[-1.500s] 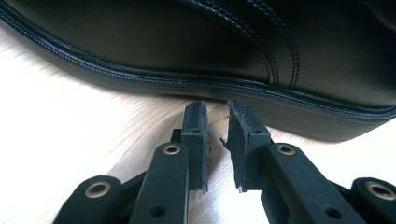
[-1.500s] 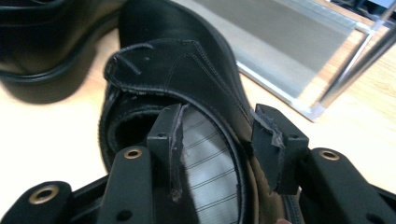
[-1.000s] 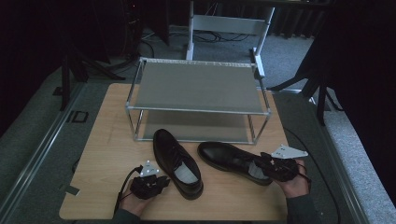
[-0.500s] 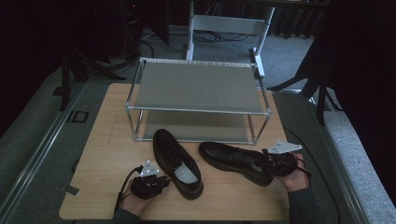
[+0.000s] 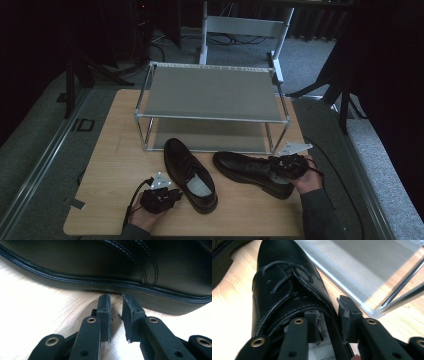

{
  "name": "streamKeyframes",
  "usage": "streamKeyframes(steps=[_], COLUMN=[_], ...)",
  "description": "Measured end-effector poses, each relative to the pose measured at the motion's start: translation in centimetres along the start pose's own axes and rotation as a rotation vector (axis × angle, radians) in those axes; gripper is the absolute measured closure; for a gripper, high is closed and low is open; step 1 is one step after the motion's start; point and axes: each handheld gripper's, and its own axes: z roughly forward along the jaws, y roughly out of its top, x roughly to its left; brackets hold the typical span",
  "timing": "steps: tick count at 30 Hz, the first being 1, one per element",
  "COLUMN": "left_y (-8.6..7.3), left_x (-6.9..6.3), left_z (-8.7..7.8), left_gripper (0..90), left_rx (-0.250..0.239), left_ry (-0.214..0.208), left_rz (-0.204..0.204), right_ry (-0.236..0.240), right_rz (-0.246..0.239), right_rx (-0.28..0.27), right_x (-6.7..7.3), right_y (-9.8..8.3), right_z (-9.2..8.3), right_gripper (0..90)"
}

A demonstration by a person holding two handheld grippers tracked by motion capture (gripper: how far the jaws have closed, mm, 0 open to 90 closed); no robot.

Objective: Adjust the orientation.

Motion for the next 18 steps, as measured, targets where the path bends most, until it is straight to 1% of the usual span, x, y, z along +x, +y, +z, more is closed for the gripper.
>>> streamKeyframes(steps=[3, 4, 5, 6, 8, 12, 13, 15, 18], left_y=[0.0, 0.0, 0.0, 0.0, 0.0, 0.1, 0.1, 0.3, 0.6], left_x=[0.0, 0.0, 0.0, 0.0, 0.0, 0.0, 0.0, 0.2, 0.6], left_z=[0.0, 0.0, 0.0, 0.0, 0.0, 0.0, -0.1, -0.2, -0.4], left_gripper=[76.9, 76.9, 76.9, 76.9, 76.9, 76.9, 76.9, 76.9, 76.7], left_rx=[-0.003, -0.003, -0.003, -0.002, -0.003, -0.003, -0.009, -0.013, -0.027], left_ry=[-0.001, -0.001, -0.001, -0.001, -0.004, -0.004, -0.001, 0.005, 0.017], left_rz=[-0.001, -0.001, 0.000, 0.000, -0.002, -0.001, 0.001, 0.000, -0.006], right_ry=[-0.025, -0.022, -0.022, -0.026, -0.038, -0.047, -0.071, -0.081, -0.072], right_rz=[0.031, 0.048, 0.048, 0.072, 0.093, 0.110, 0.133, 0.156, 0.142], right_rx=[-0.016, -0.026, -0.026, -0.038, -0.050, -0.066, -0.089, -0.092, -0.075], right_x=[0.2, 0.2, 0.2, 0.2, 0.2, 0.2, 0.1, -0.1, -0.2], right_y=[-0.4, -0.6, -0.6, -1.0, -1.3, -1.5, -1.8, -2.0, -2.2], right_z=[-0.3, -0.5, -0.5, -0.7, -1.0, -1.3, -1.9, -2.1, -2.0], right_gripper=[76.0, 76.5, 76.5, 77.1, 77.6, 78.7, 80.4, 80.5, 79.3])
